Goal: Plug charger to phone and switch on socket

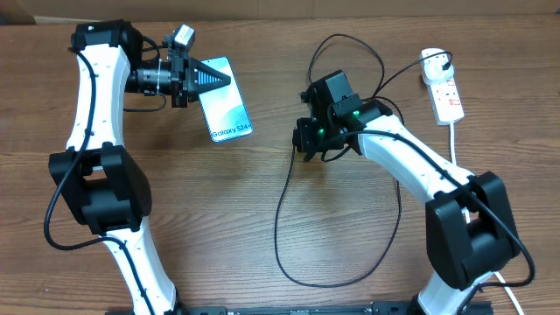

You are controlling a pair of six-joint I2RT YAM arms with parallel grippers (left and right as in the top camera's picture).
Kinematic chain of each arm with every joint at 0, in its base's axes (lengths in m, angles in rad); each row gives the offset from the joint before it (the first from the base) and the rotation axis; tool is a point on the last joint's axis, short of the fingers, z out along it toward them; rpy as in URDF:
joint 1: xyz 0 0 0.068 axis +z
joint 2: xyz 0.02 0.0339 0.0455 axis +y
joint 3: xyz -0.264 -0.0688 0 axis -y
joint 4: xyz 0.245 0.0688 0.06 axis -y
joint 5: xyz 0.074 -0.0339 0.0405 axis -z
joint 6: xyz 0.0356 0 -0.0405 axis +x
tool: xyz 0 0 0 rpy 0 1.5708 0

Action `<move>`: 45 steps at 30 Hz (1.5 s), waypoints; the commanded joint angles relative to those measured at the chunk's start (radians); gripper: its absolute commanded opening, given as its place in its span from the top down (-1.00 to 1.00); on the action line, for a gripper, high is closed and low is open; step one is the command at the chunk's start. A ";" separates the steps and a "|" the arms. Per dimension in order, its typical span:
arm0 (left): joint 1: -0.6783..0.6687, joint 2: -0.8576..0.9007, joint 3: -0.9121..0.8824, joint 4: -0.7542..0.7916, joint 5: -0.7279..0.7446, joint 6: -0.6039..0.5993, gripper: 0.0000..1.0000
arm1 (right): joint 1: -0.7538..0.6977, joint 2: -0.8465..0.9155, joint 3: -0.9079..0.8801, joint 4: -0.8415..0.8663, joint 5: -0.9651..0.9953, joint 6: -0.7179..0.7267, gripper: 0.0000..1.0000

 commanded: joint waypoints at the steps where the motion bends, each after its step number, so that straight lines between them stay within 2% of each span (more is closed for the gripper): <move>1: -0.008 -0.010 0.013 -0.006 0.032 -0.020 0.92 | 0.002 0.062 -0.009 0.033 0.035 0.075 0.93; 10: -0.008 -0.010 0.013 -0.006 0.008 -0.021 0.92 | -0.003 0.094 -0.009 0.087 0.040 0.123 0.90; 12: -0.008 -0.010 0.013 -0.006 0.007 -0.020 0.91 | -0.005 0.095 -0.009 0.093 0.056 0.135 0.79; 15: -0.008 -0.010 0.013 -0.005 0.007 -0.020 0.91 | -0.005 0.098 -0.009 0.105 0.084 0.162 0.53; 18: -0.008 -0.010 0.013 -0.005 0.007 -0.020 0.92 | -0.005 0.114 -0.009 0.124 0.097 0.182 0.42; 45: -0.008 -0.010 0.013 -0.006 0.007 -0.021 0.92 | 0.045 0.217 -0.010 0.157 0.169 0.165 0.53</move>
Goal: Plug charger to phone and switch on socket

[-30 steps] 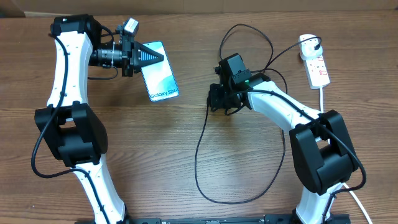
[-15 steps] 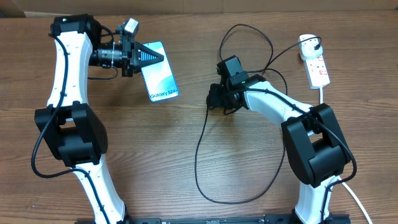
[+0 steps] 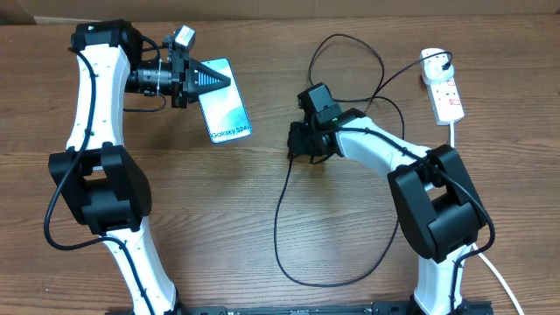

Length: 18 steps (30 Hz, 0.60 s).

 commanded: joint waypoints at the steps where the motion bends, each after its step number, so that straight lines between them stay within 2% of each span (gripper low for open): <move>1: -0.008 -0.010 0.013 -0.006 0.027 -0.021 0.92 | 0.010 0.027 -0.003 -0.017 0.038 0.025 0.55; 18: -0.008 -0.010 0.013 -0.006 0.028 -0.021 0.92 | 0.020 0.085 -0.003 -0.028 0.071 0.060 0.57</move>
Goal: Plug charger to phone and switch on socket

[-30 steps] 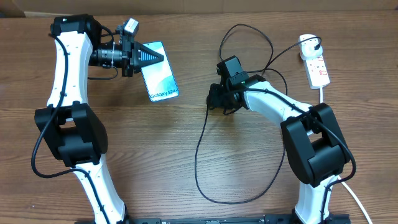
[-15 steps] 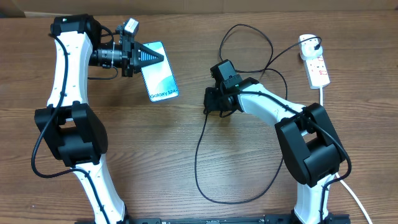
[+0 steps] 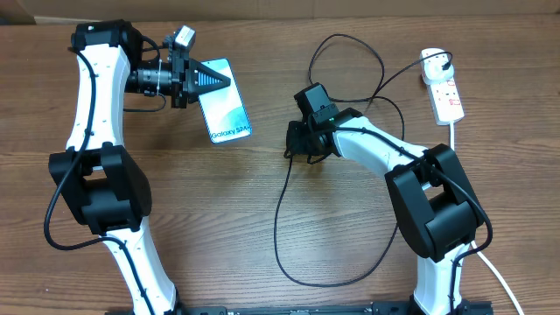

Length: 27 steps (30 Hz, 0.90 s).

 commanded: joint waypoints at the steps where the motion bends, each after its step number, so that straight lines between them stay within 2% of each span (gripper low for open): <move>1: -0.008 -0.010 0.013 -0.006 0.031 -0.021 0.92 | 0.009 0.073 -0.019 -0.022 0.043 0.008 0.56; 13: -0.008 -0.010 0.013 -0.006 0.031 -0.021 0.92 | 0.040 0.078 -0.019 -0.059 0.115 0.035 0.56; 15: -0.008 -0.010 0.013 -0.006 0.031 -0.021 0.92 | 0.040 0.078 -0.019 -0.060 0.115 0.035 0.63; 19: -0.008 -0.010 0.013 -0.006 0.031 -0.020 0.92 | 0.040 0.078 -0.019 -0.062 0.114 0.052 0.92; 23: -0.008 -0.010 0.013 -0.006 0.033 -0.021 0.92 | 0.034 0.077 -0.011 -0.063 0.065 0.048 0.93; 27: -0.008 -0.010 0.013 -0.006 0.034 -0.021 0.91 | 0.003 0.043 0.005 -0.066 -0.090 -0.017 0.93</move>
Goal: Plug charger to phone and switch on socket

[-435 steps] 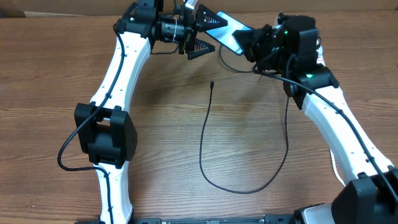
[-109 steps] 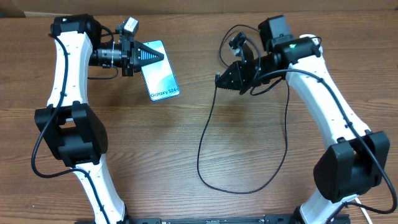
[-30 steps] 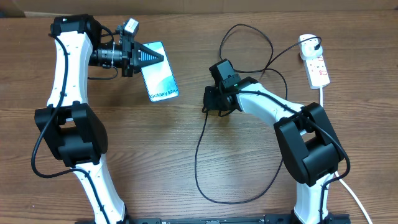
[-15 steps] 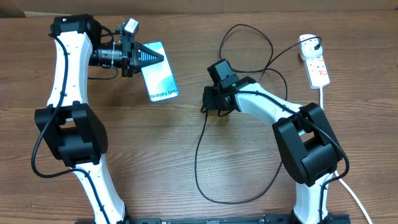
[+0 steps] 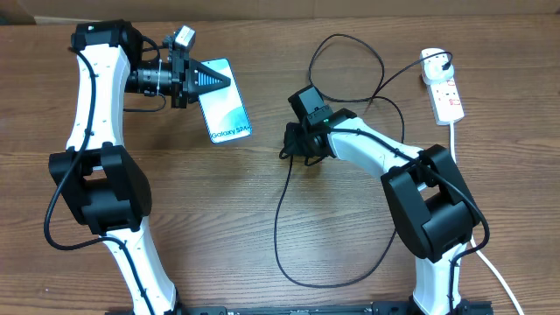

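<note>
The phone [image 5: 227, 109], its light blue screen up, lies at the back left of the wooden table [image 5: 210, 227]. My left gripper [image 5: 229, 80] lies over the phone's upper left part, black fingers drawn together to a point. My right gripper [image 5: 287, 147] sits right of the phone, a hand's width from its lower edge, shut on the end of the black charger cable [image 5: 278, 219]. The plug tip itself is hidden by the fingers. The white socket strip [image 5: 448, 98] lies at the far right with a white adapter [image 5: 431, 59] plugged into it.
The black cable makes a large loop toward the front edge [image 5: 332, 282] and a smaller one at the back [image 5: 346, 44]. A white lead [image 5: 453, 140] runs from the strip toward the front. A cardboard edge borders the table's back.
My right gripper has shifted slightly left toward the phone, carrying the cable end with it. The left gripper and the phone have stayed put.
The right gripper held the cable end near the table's middle, well right of the phone. At each later moment it stood a little further left and its wrist turned. The left gripper stayed over the phone throughout.
</note>
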You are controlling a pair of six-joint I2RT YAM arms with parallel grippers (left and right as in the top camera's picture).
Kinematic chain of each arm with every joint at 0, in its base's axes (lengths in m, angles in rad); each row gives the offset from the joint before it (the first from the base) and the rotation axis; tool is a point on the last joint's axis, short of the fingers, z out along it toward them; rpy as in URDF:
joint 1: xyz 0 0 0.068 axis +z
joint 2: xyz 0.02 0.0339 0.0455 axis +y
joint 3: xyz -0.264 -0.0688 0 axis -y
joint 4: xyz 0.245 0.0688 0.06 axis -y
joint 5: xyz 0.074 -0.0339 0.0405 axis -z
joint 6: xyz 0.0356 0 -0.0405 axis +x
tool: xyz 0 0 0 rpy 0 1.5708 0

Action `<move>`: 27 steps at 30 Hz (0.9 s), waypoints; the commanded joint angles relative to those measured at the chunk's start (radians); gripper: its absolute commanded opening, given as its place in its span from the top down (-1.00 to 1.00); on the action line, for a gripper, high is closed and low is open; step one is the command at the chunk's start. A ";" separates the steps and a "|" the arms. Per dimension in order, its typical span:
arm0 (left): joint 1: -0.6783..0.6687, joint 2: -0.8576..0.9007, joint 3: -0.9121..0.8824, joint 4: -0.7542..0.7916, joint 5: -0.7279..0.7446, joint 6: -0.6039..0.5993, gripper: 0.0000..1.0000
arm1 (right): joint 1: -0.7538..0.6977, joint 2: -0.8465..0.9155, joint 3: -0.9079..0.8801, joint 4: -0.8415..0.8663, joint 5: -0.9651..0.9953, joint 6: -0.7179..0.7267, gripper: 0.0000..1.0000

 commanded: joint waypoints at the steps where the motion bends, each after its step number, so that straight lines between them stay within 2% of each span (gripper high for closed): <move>1: -0.008 -0.010 0.013 -0.006 0.034 -0.021 0.92 | -0.027 0.021 -0.012 -0.024 -0.169 -0.067 0.92; 10: -0.008 -0.010 0.013 -0.005 0.034 -0.021 0.91 | -0.114 -0.202 -0.012 -0.093 -0.534 -0.208 0.92; 15: -0.008 -0.010 0.013 0.002 0.034 -0.020 0.92 | -0.126 -0.266 -0.012 -0.168 -0.623 -0.248 0.92; 27: -0.008 -0.010 0.013 0.020 0.034 -0.021 0.91 | -0.126 -0.275 -0.012 -0.278 -0.729 -0.302 0.92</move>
